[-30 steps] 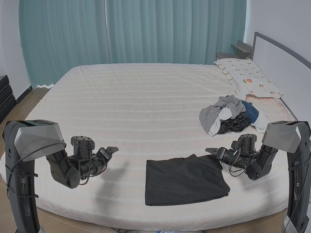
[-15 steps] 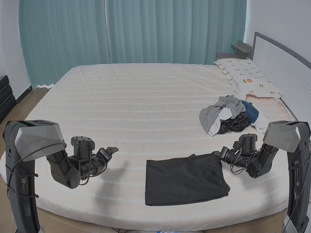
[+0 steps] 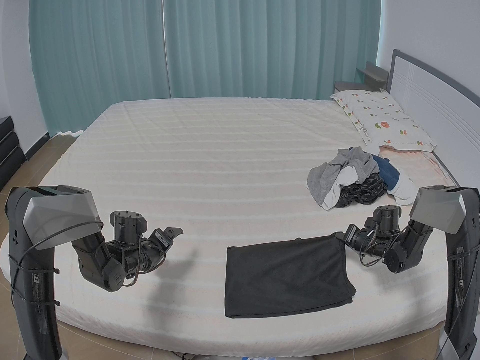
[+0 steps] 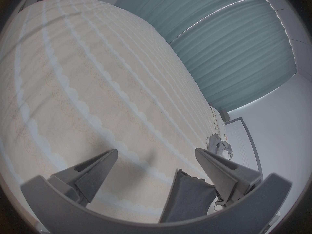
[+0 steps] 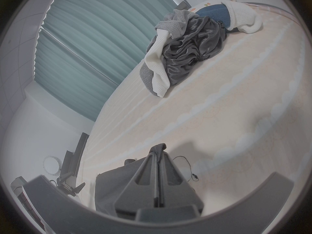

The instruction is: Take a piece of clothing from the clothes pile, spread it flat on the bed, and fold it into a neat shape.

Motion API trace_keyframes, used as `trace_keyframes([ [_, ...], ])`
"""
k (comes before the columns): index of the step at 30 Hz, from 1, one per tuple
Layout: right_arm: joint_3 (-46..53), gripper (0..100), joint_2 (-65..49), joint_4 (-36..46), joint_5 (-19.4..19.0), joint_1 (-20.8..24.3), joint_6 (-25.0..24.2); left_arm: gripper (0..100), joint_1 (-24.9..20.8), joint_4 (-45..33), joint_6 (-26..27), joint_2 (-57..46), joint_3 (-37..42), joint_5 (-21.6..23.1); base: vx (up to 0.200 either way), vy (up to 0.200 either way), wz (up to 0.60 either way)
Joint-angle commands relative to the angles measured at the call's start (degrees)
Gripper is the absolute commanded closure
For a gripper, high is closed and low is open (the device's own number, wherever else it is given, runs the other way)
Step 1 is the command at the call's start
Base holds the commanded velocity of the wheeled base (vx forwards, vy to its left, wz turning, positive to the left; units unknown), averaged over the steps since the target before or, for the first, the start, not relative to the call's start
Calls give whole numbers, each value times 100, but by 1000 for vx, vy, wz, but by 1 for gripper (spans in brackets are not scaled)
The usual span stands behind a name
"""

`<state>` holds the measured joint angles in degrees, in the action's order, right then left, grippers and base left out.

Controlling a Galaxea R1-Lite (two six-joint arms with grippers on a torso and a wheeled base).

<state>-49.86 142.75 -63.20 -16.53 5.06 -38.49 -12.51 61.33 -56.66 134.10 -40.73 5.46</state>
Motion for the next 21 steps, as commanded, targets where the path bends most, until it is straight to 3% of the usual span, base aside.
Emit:
trace_keyframes([
  [1,3,100,-19,0,1,-5,-1,0,3,2,-3,2,4,-1,0,0,0],
  [4,-6,100,-37,194,1,-14,8,0,-6,2,-3,2,-5,-1,0,0,0],
  [5,-6,0,-37,211,1,-14,8,0,-15,2,-3,2,-5,-1,0,0,0],
  [13,486,0,-336,123,-52,-93,78,0,-15,2,6,2,-5,-10,0,0,0],
  [15,1075,0,-696,-9,-316,-137,175,0,-15,2,-3,11,-5,-1,0,0,0],
  [21,2050,0,-933,-61,-1019,-198,1361,0,-15,2,-3,2,-5,-10,0,0,0],
])
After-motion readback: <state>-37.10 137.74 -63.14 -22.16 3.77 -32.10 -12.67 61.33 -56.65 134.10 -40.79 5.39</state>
